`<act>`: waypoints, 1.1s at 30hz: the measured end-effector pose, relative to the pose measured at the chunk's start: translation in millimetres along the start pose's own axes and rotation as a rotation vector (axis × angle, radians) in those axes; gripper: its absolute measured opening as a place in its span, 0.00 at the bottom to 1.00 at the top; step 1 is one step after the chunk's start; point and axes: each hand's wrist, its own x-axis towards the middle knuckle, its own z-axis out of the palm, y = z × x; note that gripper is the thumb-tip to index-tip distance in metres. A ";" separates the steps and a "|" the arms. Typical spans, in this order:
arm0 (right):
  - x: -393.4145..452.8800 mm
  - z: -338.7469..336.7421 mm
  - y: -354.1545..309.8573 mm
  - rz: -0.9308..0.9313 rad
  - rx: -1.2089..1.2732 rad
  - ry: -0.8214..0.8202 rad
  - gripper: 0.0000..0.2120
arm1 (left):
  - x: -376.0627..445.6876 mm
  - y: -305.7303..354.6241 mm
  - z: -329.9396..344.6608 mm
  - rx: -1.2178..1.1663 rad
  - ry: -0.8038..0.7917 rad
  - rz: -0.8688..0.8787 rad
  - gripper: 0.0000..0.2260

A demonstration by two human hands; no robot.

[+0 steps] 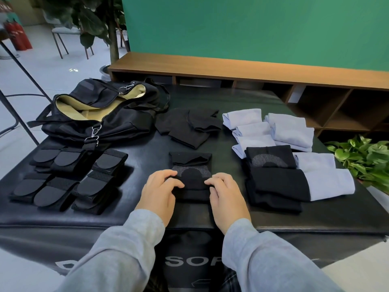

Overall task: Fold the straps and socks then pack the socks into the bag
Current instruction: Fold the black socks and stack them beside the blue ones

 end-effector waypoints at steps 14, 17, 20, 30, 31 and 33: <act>-2.3 -5.5 -4.6 -0.074 -0.148 -0.134 0.23 | 3.1 12.9 -10.0 0.133 -0.265 -0.066 0.23; -4.0 -6.4 -4.7 -0.054 -0.127 -0.114 0.19 | 1.5 11.2 -10.8 0.067 -0.239 -0.157 0.23; -4.7 -8.4 -3.5 -0.011 -0.064 -0.083 0.14 | 0.4 13.9 -13.5 -0.100 -0.157 -0.279 0.17; -9.8 -3.3 0.7 -0.027 0.029 0.052 0.21 | 2.9 11.5 -14.7 -0.408 -0.014 -0.511 0.07; -9.3 -5.1 -0.7 -0.046 0.031 0.031 0.23 | 2.9 12.2 -15.2 -0.416 -0.013 -0.517 0.07; -8.1 -10.6 -3.0 -0.056 0.013 -0.055 0.21 | 2.9 14.2 -16.2 -0.412 -0.013 -0.525 0.08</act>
